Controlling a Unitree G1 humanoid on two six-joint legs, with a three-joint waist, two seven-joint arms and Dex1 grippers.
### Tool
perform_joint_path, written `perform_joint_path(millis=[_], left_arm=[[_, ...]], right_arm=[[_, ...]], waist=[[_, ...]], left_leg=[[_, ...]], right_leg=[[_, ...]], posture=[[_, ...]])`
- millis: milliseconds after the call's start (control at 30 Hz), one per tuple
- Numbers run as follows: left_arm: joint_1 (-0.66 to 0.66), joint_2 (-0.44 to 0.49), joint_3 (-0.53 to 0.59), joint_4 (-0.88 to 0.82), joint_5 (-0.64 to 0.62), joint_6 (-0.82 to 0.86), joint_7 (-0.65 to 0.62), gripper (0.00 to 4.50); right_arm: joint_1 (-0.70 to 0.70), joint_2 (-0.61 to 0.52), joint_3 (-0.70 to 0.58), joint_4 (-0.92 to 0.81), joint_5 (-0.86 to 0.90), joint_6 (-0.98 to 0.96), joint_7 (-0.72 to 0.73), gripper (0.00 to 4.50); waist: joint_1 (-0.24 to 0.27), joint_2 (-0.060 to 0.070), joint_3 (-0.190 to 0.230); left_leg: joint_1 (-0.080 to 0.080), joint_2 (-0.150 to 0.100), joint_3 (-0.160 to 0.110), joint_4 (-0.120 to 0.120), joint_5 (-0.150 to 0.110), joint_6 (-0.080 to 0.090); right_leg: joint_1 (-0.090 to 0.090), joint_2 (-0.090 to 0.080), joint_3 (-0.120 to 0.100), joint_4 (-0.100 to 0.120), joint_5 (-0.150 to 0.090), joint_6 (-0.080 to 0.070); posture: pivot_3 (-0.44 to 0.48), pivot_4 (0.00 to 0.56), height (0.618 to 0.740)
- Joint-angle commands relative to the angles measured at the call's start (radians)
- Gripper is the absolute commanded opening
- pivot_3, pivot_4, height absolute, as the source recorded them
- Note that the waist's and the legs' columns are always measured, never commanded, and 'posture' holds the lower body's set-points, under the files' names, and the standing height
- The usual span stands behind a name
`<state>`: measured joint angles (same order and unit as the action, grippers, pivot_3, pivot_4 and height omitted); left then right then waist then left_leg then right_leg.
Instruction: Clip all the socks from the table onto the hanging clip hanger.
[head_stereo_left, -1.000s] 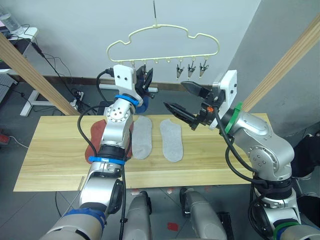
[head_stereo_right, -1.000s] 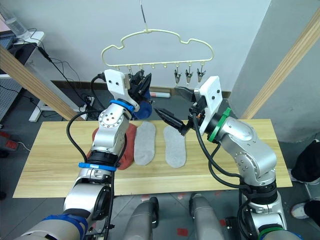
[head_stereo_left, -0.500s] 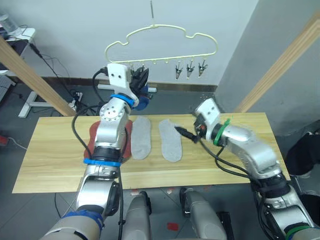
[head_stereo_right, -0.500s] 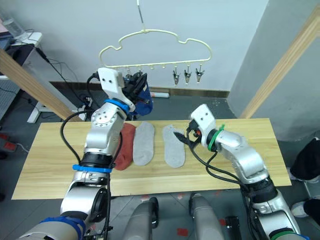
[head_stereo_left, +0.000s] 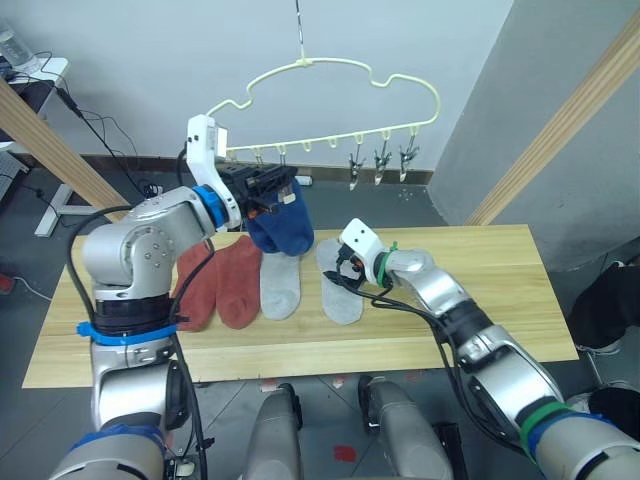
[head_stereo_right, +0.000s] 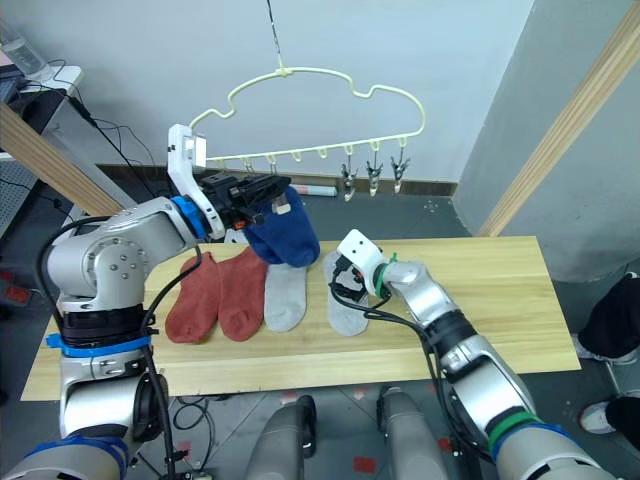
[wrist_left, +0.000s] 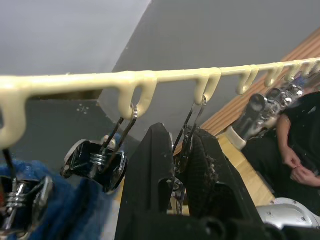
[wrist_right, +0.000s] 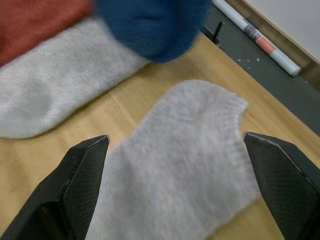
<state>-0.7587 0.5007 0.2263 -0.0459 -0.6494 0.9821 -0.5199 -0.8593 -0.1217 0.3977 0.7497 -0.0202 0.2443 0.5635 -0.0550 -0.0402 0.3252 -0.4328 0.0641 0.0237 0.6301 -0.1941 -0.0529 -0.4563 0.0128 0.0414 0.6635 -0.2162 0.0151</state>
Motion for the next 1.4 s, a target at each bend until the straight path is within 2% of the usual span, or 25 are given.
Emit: perform_joint_path(millis=[33,133,233,533,600,733,833,967,1067,1200,1400], left_arm=[[0.011,0.004,0.006,-0.027,-0.036,0.05,-0.003,0.25],[0.009,-0.002,0.014,-0.039,-0.068,0.084,0.006,0.25],[0.005,-0.01,0.039,-0.044,-0.109,0.135,0.025,0.25],[-0.006,-0.032,0.111,-0.017,-0.197,0.233,0.096,0.25],[-0.022,-0.057,0.148,0.02,-0.219,0.253,0.133,0.25],[-0.041,-0.086,0.195,0.079,-0.244,0.297,0.194,0.25],[-0.056,-0.104,0.22,0.103,-0.262,0.32,0.23,0.25],[-0.072,-0.123,0.237,0.124,-0.268,0.337,0.273,0.25],[-0.111,-0.175,0.314,0.176,-0.319,0.356,0.352,0.25],[-0.178,-0.244,0.439,0.256,-0.392,0.377,0.495,0.25],[-0.231,-0.272,0.556,0.344,-0.507,0.394,0.65,0.25]], right_arm=[[-0.039,0.036,-0.001,0.162,-0.058,-0.08,-0.023,4.5],[-0.045,0.048,0.003,0.221,-0.085,-0.091,0.019,4.5],[-0.028,0.045,0.001,0.232,-0.103,-0.096,0.055,3.86],[0.066,-0.012,-0.023,0.074,-0.115,-0.112,0.086,0.69],[0.12,-0.054,-0.028,-0.07,-0.115,-0.109,0.098,0.02],[0.254,-0.155,-0.054,-0.453,-0.125,-0.111,0.103,0.02],[0.328,-0.172,-0.102,-0.672,-0.103,-0.068,0.055,0.02],[0.396,-0.192,-0.122,-0.856,-0.095,0.003,0.053,0.02],[0.434,-0.2,-0.101,-0.993,-0.139,0.007,0.023,0.02],[0.424,-0.16,-0.065,-1.054,-0.196,0.034,-0.035,0.02],[0.389,-0.128,-0.056,-1.045,-0.251,0.03,-0.093,0.02]], waist=[[0.002,0.0,0.0],[0.007,0.0,0.0],[0.009,0.0,0.0],[0.012,-0.001,-0.001],[0.015,0.0,-0.001],[0.023,0.0,0.0],[0.018,0.0,0.0],[0.014,-0.001,-0.001],[0.015,-0.001,-0.001],[0.012,-0.001,-0.001],[0.006,-0.001,-0.001]], left_leg=[[0.0,0.0,0.0,0.0,0.0,0.0],[0.0,0.0,0.0,0.0,0.0,0.0],[0.0,0.0,0.0,0.0,0.0,0.0],[0.002,0.0,0.0,0.0,0.0,0.0],[0.002,0.0,0.0,0.0,0.0,0.0],[0.001,0.0,0.0,0.0,0.0,0.0],[0.001,0.0,0.001,0.0,0.0,0.0],[0.002,0.001,-0.001,0.0,0.001,-0.002],[0.003,0.0,-0.001,0.0,0.001,-0.003],[0.002,0.0,0.0,0.001,0.001,-0.002],[0.002,0.0,0.0,0.001,0.001,-0.003]], right_leg=[[0.0,0.0,0.0,0.0,0.0,0.0],[0.0,0.0,0.0,0.0,0.0,0.0],[0.0,-0.001,0.0,0.0,0.0,0.0],[0.001,0.0,0.0,0.002,0.0,0.0],[0.001,-0.001,0.0,0.001,0.0,0.0],[0.001,-0.001,0.0,0.001,0.0,0.0],[0.0,-0.001,0.001,0.001,0.0,0.0],[0.0,0.0,0.0,0.003,0.0,0.0],[0.001,0.0,0.0,0.003,0.0,0.0],[0.001,0.0,0.0,0.003,0.001,0.001],[0.001,0.0,0.0,0.002,0.001,0.002]], posture=[[-0.002,0.304,0.74],[0.005,0.308,0.74],[0.01,0.312,0.74],[0.002,0.317,0.74],[-0.005,0.316,0.74],[-0.02,0.32,0.74],[-0.026,0.321,0.74],[-0.03,0.321,0.74],[-0.052,0.323,0.74],[-0.072,0.319,0.74],[-0.089,0.313,0.74]])
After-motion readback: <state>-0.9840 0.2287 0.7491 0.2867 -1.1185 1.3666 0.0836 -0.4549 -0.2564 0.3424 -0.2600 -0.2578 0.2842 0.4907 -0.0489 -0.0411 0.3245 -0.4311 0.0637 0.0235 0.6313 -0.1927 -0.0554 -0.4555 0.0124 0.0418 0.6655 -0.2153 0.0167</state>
